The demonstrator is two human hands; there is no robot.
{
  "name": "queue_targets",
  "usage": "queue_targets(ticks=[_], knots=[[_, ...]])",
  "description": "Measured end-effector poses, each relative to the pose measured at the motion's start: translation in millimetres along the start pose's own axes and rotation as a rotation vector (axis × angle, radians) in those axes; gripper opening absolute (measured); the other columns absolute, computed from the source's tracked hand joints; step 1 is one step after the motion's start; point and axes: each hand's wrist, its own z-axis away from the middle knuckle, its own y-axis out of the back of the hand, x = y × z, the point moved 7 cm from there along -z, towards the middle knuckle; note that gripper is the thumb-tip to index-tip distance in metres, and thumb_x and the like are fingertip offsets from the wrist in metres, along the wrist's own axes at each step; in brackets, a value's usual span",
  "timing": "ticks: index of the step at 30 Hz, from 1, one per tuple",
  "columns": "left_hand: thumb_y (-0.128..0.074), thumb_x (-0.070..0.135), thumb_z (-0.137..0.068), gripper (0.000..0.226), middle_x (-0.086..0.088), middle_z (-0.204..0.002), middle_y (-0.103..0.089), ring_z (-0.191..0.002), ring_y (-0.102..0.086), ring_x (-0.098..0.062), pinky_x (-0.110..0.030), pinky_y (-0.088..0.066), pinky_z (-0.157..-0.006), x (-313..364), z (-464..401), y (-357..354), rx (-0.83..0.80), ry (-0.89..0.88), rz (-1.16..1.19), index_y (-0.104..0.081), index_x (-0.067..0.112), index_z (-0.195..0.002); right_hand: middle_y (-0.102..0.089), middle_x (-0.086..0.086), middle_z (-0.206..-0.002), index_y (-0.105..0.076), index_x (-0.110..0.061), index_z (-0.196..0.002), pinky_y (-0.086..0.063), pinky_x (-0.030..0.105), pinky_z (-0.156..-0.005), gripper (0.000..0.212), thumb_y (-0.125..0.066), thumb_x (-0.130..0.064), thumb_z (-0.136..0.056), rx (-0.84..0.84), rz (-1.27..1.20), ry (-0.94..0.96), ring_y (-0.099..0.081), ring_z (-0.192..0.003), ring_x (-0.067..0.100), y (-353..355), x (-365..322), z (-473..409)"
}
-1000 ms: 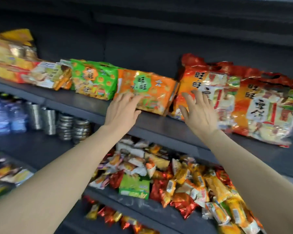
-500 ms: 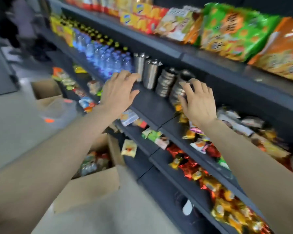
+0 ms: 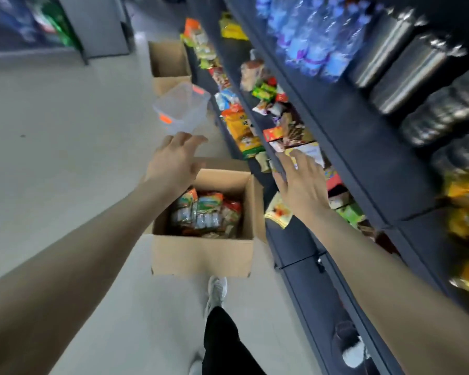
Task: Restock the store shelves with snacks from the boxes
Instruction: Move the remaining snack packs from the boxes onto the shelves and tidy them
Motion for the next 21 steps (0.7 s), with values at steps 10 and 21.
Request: queue_targets(ticks=[10,21], knots=[[-0.066,0.026,-0.090,0.050,-0.008,-0.136,-0.052,-0.120,-0.048,-0.033,-0.043,-0.044,-0.094,-135,-36,-153,-0.278,0.356,0.029,-0.053,0.023,-0.138,-0.054,0.013,-0.129,-0.047,-0.016,-0.139,-0.048,0.046,-0.094,0.045,-0.046,-0.037,-0.099,-0.347,-0.177,0.043,-0.054,-0.117,0.034,-215,-43,-91],[-0.069,0.029,-0.090,0.055,-0.004,-0.140,-0.050,-0.124,-0.049,-0.027,-0.042,-0.049,-0.095,-250,2,-398,-0.598,0.487,0.091,-0.048,0.027,-0.141,-0.054,0.010,-0.126,-0.044,-0.017,-0.143,-0.052,0.043,-0.090,0.050,-0.059,-0.030,-0.097,-0.613,-0.262,-0.074,-0.057,-0.113,0.030,-463,-62,-51]])
